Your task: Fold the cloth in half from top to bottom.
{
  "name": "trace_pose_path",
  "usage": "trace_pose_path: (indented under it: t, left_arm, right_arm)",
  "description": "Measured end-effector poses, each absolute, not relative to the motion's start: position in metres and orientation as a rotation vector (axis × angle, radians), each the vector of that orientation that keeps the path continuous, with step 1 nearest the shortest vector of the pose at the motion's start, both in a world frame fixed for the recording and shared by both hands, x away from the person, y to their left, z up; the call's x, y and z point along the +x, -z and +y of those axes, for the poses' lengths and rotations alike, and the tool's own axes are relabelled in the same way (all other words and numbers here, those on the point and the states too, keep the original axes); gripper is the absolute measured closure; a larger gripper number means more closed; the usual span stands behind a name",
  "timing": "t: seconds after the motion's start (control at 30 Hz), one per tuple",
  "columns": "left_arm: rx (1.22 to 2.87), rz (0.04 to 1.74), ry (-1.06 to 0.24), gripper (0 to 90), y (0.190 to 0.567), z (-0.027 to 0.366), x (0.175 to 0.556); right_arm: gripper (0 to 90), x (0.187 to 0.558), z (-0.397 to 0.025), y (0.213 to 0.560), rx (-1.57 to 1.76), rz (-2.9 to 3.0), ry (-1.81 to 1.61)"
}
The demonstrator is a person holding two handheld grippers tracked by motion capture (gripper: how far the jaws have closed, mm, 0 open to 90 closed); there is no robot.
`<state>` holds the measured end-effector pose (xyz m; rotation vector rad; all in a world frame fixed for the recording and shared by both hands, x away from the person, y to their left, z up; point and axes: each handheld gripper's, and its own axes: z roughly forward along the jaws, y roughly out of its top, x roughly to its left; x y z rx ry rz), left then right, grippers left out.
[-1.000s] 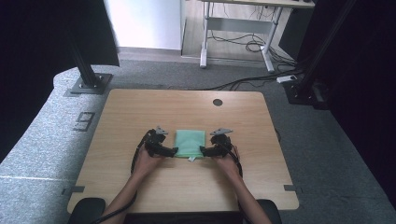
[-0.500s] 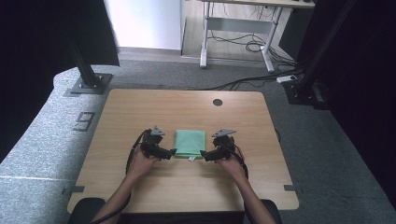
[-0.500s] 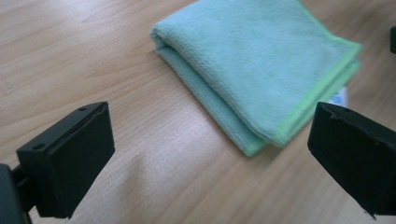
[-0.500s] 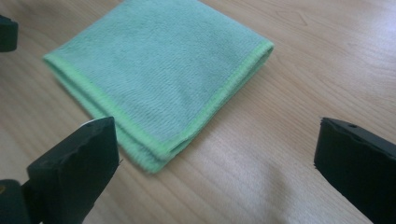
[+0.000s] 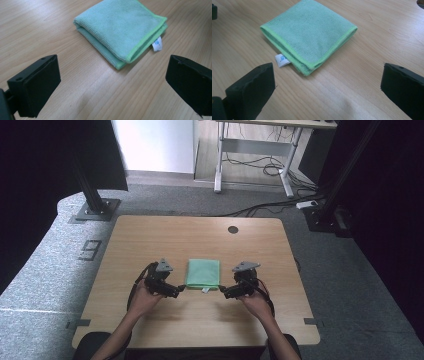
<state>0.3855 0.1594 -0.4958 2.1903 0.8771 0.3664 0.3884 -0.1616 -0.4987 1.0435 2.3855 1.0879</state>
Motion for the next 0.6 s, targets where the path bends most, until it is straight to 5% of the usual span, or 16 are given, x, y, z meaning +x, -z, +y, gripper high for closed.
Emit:
trace_pose_path:
  t: [0.6]
  left_arm:
    - [2.177, 0.868, -0.405, 0.0, 0.504, 0.187, 0.356]
  right_arm:
    - [0.0, 0.364, -0.19, 0.499, 1.068, 2.345, -1.086]
